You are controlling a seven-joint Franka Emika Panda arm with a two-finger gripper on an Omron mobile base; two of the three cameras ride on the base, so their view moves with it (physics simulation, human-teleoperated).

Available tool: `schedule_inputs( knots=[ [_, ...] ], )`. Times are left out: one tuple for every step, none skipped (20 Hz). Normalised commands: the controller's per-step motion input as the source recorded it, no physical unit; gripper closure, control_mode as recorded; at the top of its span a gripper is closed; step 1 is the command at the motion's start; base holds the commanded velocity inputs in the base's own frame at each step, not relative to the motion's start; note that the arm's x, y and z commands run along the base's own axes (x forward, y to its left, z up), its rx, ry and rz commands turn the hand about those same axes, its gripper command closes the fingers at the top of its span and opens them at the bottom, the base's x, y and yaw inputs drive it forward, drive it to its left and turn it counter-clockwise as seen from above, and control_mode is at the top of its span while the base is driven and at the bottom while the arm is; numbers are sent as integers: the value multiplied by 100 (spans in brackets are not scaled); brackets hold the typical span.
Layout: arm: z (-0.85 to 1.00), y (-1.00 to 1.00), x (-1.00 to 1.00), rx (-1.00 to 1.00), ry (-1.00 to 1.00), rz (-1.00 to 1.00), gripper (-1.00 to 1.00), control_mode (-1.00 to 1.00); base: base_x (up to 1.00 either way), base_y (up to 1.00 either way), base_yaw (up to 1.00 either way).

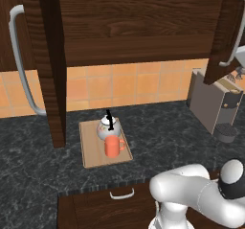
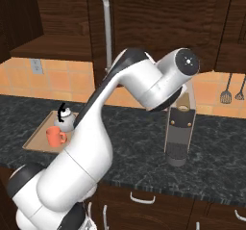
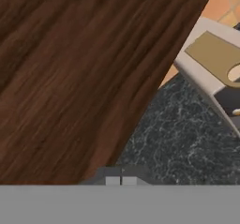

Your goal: Pick the kettle from the counter and place it on the tray. Then pick the mug from the cabinet and place it on the tray. Then close the cabinet doors.

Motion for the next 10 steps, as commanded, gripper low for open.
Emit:
schedule_inputs(
  knots=[
    [97, 2, 21, -7, 0, -12, 100, -100, 0, 0, 0],
    [100, 0, 9, -9, 0, -9, 100, -100, 0, 0, 0],
    [100, 0, 4, -12, 12, -7, 100, -100, 0, 0, 0],
    [100, 0, 5, -15, 17, -5, 100, -100, 0, 0, 0],
    [100, 5, 0, -18, 13, 0, 100, -100, 0, 0, 0],
    [100, 15, 9, -19, 0, 0, 100, -100, 0, 0, 0],
    [100, 28, 37, -15, -3, 5, 100, -100, 0, 0, 0],
    [89, 41, 42, -14, -16, 9, 100, -100, 0, 0, 0],
    [89, 37, 46, -10, -21, 11, 100, -100, 0, 0, 0],
    [86, 37, 53, -7, -30, 15, 100, -100, 0, 0, 0]
  ],
)
